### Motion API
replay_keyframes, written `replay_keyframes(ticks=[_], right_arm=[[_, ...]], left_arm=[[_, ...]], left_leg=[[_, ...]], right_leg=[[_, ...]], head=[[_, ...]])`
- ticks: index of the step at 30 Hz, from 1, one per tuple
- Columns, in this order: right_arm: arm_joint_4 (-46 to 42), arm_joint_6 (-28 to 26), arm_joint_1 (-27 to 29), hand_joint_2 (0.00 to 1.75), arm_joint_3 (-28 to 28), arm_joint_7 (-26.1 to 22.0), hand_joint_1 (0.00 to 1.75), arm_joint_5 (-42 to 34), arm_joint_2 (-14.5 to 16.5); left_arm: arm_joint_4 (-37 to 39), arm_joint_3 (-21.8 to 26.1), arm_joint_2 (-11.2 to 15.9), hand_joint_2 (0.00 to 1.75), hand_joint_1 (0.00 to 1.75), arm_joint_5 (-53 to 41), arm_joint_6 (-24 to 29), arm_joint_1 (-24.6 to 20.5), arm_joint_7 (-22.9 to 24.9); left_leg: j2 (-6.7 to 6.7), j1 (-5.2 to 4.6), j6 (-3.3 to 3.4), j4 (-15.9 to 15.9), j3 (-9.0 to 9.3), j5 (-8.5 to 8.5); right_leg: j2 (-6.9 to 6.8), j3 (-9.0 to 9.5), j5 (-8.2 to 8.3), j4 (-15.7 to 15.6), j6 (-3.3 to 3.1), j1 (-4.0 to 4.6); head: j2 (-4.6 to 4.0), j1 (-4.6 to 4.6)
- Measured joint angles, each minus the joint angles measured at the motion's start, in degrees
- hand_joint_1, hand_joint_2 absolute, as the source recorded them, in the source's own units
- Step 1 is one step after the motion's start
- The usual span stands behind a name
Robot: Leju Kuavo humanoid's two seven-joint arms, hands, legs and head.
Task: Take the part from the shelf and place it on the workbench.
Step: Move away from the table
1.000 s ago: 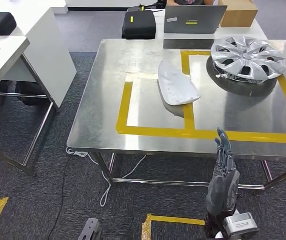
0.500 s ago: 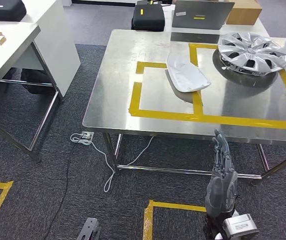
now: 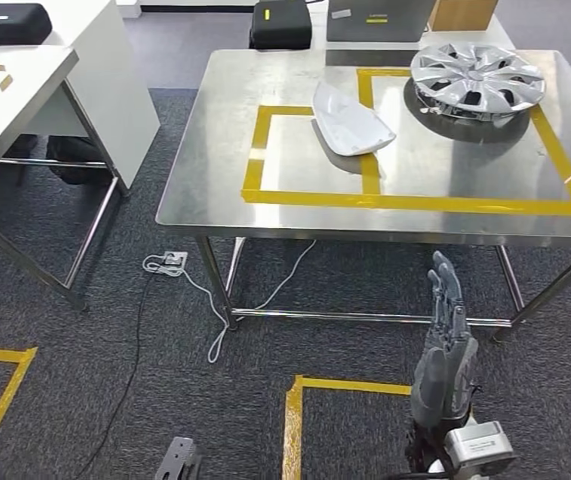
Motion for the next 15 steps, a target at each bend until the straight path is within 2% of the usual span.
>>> replay_keyframes(ticks=[1, 2, 3, 4, 5, 6, 8, 9, 10, 11, 12, 14, 15], right_arm=[[0.02, 0.03, 0.00, 0.00, 0.00, 0.11, 0.00, 0.00, 0.00], [0.03, 0.05, -0.02, 0.00, 0.00, 0.24, 0.00, 0.00, 0.00], [0.04, 0.06, -0.05, 0.00, 0.00, 0.31, 0.00, -0.01, 0.00], [0.04, 0.06, -0.09, 0.00, 0.00, 0.37, 0.00, -0.01, 0.00], [0.04, 0.06, -0.15, 0.00, 0.01, 0.41, 0.00, -0.01, 0.00], [0.04, 0.06, -0.21, 0.00, 0.01, 0.43, 0.00, -0.01, 0.00], [0.04, 0.06, -0.31, 0.00, 0.05, 0.49, 0.00, 0.00, 0.00], [0.04, 0.06, -0.31, 0.00, 0.07, 0.50, 0.00, 0.01, 0.00], [0.04, 0.04, -0.31, 0.00, 0.09, 0.53, 0.00, 0.02, 0.00], [0.04, 0.02, -0.30, 0.00, 0.10, 0.55, 0.00, 0.02, 0.00], [0.05, -0.01, -0.30, 0.00, 0.11, 0.56, 0.00, 0.03, 0.00], [0.10, -0.07, -0.29, 0.00, 0.14, 0.61, 0.00, 0.02, 0.00], [0.14, -0.09, -0.27, 0.00, 0.15, 0.63, 0.00, 0.02, 0.00]], left_arm=[[0.00, 0.00, 0.02, 0.00, 0.00, 0.02, 0.00, 0.01, 0.01], [0.00, 0.00, 0.04, 0.00, 0.00, 0.05, 0.00, 0.04, 0.01], [0.00, 0.00, 0.05, 0.00, 0.00, 0.09, 0.00, 0.06, 0.02], [0.00, 0.00, 0.09, 0.00, 0.00, 0.15, 0.00, 0.07, 0.02], [0.00, 0.00, 0.14, 0.00, 0.00, 0.21, 0.01, 0.05, 0.02], [0.00, 0.00, 0.19, 0.00, 0.00, 0.30, 0.01, 0.03, 0.02], [0.00, 0.00, 0.26, 0.00, 0.00, 0.44, 0.02, 0.06, 0.02], [0.00, 0.00, 0.27, 0.00, 0.00, 0.48, 0.03, 0.12, 0.02], [0.00, 0.00, 0.27, 0.00, 0.00, 0.48, 0.03, 0.16, 0.03], [0.00, 0.01, 0.27, 0.00, 0.00, 0.48, 0.03, 0.18, 0.03], [0.00, 0.02, 0.26, 0.00, 0.00, 0.48, 0.03, 0.18, 0.04], [0.00, 0.02, 0.25, 0.00, 0.00, 0.48, 0.03, 0.17, 0.04], [0.00, 0.02, 0.24, 0.00, 0.00, 0.50, 0.02, 0.19, 0.04]], left_leg=[[0.00, 0.06, -0.04, 1.31, 0.65, 0.46], [0.00, 0.09, 0.04, 0.46, 2.19, 1.85], [-0.02, 0.09, 0.26, -2.53, 4.68, 3.46], [-0.09, 0.06, 0.59, -6.74, 7.63, 4.35], [-0.18, -0.03, 0.95, -10.95, 10.34, 4.59], [-0.26, -0.17, 1.30, -14.14, 12.20, 4.36], [-0.33, -0.53, 1.94, -16.44, 13.07, 4.04], [-0.29, -0.56, 2.38, -16.81, 12.73, 4.47], [-0.18, -0.53, 2.87, -17.12, 12.33, 5.12], [-0.07, -0.44, 3.42, -17.44, 11.82, 5.84], [0.05, -0.34, 3.88, -17.72, 11.16, 6.60], [0.17, -0.41, 4.35, -17.60, 9.48, 7.88], [0.22, -0.46, 4.37, -17.48, 8.55, 8.52]], right_leg=[[-0.02, -0.82, 0.58, 0.21, 0.05, 0.01], [-0.03, -1.70, 1.06, 0.49, 0.12, 0.02], [-0.04, -2.51, 1.45, 0.82, 0.22, 0.02], [-0.04, -3.23, 1.79, 1.16, 0.36, 0.02], [-0.05, -3.76, 2.08, 1.45, 0.54, 0.08], [-0.08, -4.16, 2.47, 1.63, 0.83, 0.10], [-0.15, -4.71, 3.40, 1.63, 1.54, 0.03], [-0.16, -4.97, 3.68, 1.59, 1.94, -0.06], [-0.08, -5.33, 3.24, 1.85, 2.27, -0.12], [0.07, -5.94, 1.81, 2.79, 2.52, -0.12], [0.23, -6.78, -0.57, 4.84, 2.72, -0.11], [0.43, -8.72, -6.00, 11.78, 3.01, -0.12], [0.43, -9.25, -7.45, 15.32, 3.16, -0.12]], head=[[0.00, -0.01], [0.00, -0.01], [0.00, -0.01], [0.00, -0.01], [0.00, 0.03], [0.00, 0.04], [0.01, 0.04], [0.01, 0.03], [0.02, 0.06], [0.01, 0.10], [0.00, 0.14], [0.01, 0.15], [0.01, 0.14]])
